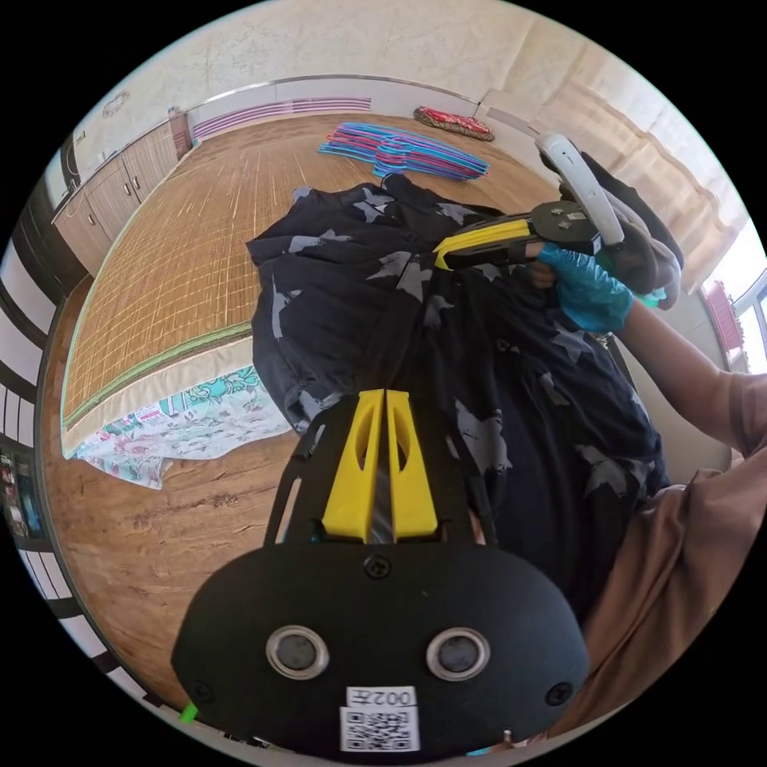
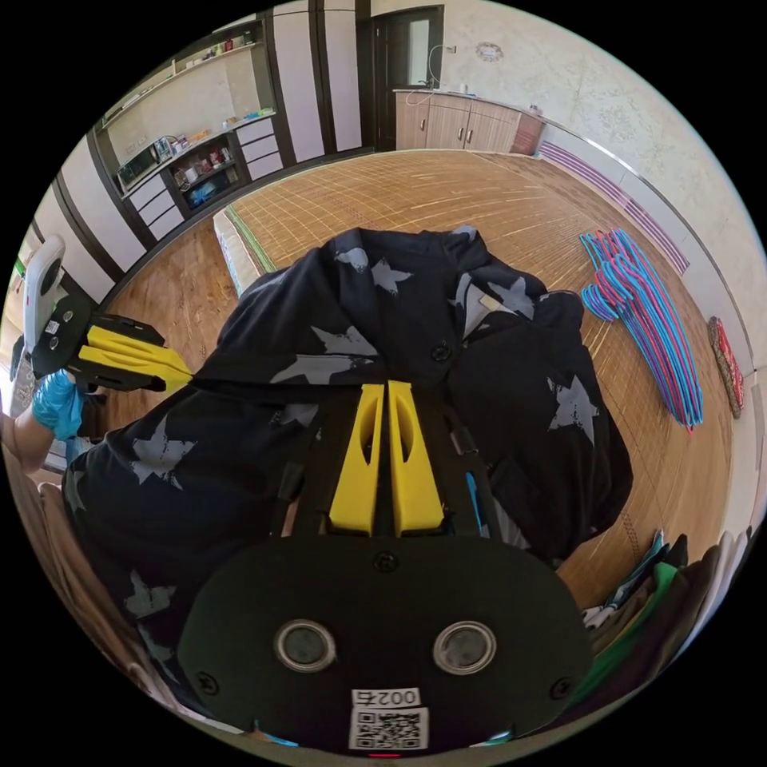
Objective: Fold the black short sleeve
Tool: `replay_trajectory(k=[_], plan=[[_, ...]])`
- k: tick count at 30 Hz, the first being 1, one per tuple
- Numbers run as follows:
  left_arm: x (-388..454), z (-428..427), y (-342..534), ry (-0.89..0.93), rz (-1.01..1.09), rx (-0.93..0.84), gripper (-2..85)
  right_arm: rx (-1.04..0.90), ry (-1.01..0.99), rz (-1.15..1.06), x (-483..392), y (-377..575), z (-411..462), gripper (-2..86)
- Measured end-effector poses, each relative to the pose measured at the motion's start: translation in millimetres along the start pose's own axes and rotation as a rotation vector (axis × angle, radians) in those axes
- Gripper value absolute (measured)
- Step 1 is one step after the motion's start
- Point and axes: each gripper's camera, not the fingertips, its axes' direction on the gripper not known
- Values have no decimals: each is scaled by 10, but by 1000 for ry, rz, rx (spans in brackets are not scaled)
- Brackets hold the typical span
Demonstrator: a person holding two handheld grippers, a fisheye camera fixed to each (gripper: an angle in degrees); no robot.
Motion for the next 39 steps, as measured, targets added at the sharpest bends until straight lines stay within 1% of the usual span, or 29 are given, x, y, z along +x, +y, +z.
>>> replay_trajectory(k=[11,15,16,20,24,28,31,34,39], plan=[[76,64,-3,14,26,-22,-10,58,75,-36,-160,50,-207,-4],[71,138,6,27,23,-44,-9,27,27,-32,-83,75,-85,8],[72,138,15,28,17,-41,-8,15,13,-29,-50,81,-47,22],[120,78,33,47,25,4,8,12,-58,12,126,88,23,69],[191,117,-11,32,39,41,35,11,-104,67,305,55,99,78],[293,268,-79,-28,30,46,45,10,-124,102,379,3,163,57],[372,338,-79,-85,22,34,15,4,-104,87,343,-30,169,18],[412,324,-23,-119,5,30,-4,28,-65,62,305,-40,78,0],[473,85,145,-50,16,73,-9,87,-21,42,326,-39,-133,-8]])
